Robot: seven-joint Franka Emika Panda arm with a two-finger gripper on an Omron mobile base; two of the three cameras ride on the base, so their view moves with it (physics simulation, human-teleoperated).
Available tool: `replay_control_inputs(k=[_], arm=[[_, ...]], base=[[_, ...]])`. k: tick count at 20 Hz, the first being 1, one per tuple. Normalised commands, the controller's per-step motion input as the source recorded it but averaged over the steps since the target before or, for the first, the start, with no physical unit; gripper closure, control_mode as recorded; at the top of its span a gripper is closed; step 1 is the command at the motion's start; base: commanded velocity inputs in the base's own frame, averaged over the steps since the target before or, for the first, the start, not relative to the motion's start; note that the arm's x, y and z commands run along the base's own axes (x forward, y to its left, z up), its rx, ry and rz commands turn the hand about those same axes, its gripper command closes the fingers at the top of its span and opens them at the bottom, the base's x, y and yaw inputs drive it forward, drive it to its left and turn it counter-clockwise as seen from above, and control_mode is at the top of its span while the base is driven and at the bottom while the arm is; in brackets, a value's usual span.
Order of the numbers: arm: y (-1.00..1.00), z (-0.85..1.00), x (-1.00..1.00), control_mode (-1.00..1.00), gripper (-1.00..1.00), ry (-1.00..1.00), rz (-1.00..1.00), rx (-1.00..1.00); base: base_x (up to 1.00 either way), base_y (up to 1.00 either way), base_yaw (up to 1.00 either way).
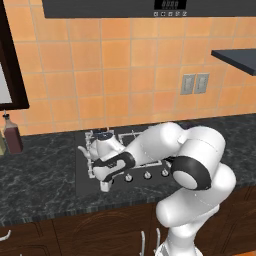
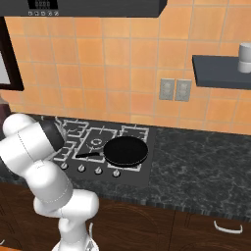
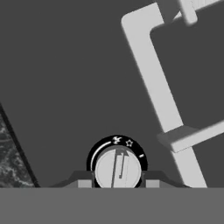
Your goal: Pick the kettle from the counter and place it on a stove burner. Then turn the burner on.
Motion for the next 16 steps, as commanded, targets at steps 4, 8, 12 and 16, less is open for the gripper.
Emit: replay_control_inputs(k=[4, 8, 12, 16], arm=[[0.0, 0.0, 0.0, -1.0, -1.0, -0.02, 0.0, 0.0], [-0.05, 0.26, -0.03, -1.0, -1.0, -0.02, 0.0, -0.01], [-0.11, 0.61, -0.23, -1.0, -1.0, 0.0, 0.0, 0.0], [-0.21, 0.91, -0.41, -1.0, -1.0, -0.02, 0.0, 0.0]], base=[[0.0, 0.0, 0.0], [0.0, 0.0, 0.0], [0.0, 0.0, 0.0], [0.0, 0.0, 0.0]])
